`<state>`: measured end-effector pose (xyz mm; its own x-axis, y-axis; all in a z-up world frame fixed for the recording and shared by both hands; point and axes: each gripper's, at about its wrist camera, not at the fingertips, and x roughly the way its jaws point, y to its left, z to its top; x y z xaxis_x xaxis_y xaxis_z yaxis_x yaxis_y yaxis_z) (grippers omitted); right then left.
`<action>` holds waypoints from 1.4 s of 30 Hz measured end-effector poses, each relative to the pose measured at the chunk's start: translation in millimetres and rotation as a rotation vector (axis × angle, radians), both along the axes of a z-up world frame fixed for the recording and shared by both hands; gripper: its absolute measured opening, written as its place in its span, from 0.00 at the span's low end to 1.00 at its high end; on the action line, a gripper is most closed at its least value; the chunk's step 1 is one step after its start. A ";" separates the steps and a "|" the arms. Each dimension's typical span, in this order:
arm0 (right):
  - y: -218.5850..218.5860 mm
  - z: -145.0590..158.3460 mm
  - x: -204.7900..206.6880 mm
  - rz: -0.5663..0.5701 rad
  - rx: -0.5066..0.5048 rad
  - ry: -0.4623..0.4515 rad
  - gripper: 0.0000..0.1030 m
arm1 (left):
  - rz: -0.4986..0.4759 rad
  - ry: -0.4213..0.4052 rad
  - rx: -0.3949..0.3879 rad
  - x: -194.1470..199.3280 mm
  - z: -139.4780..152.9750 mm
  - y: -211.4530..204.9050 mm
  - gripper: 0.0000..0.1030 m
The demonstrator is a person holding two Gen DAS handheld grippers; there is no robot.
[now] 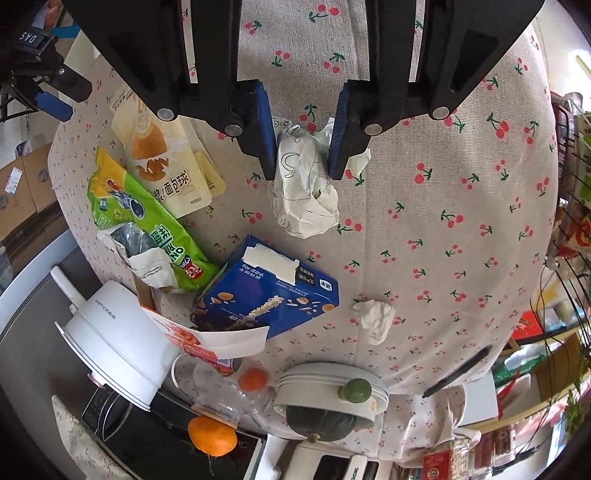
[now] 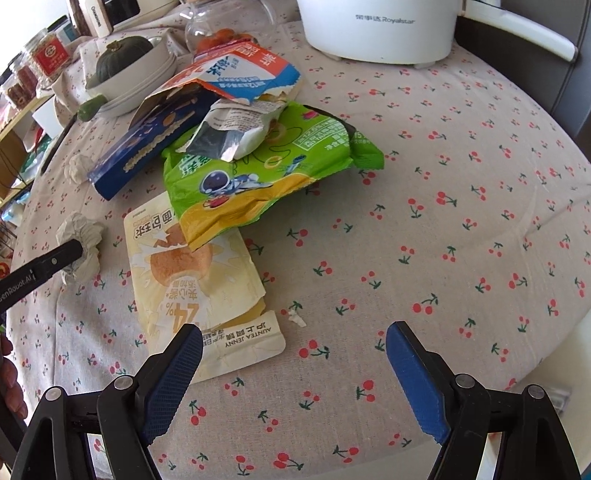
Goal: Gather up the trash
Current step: 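Grasp the cream snack pouch with the right gripper, then carry the cream pouch toward the white bin with the right gripper while the left gripper holds the tissue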
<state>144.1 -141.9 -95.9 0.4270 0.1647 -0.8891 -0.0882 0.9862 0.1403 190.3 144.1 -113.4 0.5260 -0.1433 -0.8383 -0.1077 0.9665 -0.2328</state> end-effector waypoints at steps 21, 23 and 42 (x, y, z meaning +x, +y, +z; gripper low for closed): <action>84.5 -48.2 21.4 0.247 -0.092 0.006 0.85 | -0.011 0.012 -0.020 -49.6 36.3 17.5 0.25; 92.1 -51.6 20.8 0.267 -0.133 -0.018 0.85 | -0.008 0.014 -0.020 -53.0 37.0 21.3 0.25; 119.3 -32.4 -1.7 0.437 -0.065 -0.032 0.43 | -0.003 0.010 -0.025 -80.8 46.8 48.2 0.25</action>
<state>142.4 -22.6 -128.3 0.3573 0.2799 -0.8911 -0.5018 0.8622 0.0696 109.5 192.3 -66.7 0.5174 -0.1660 -0.8395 -0.1068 0.9608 -0.2558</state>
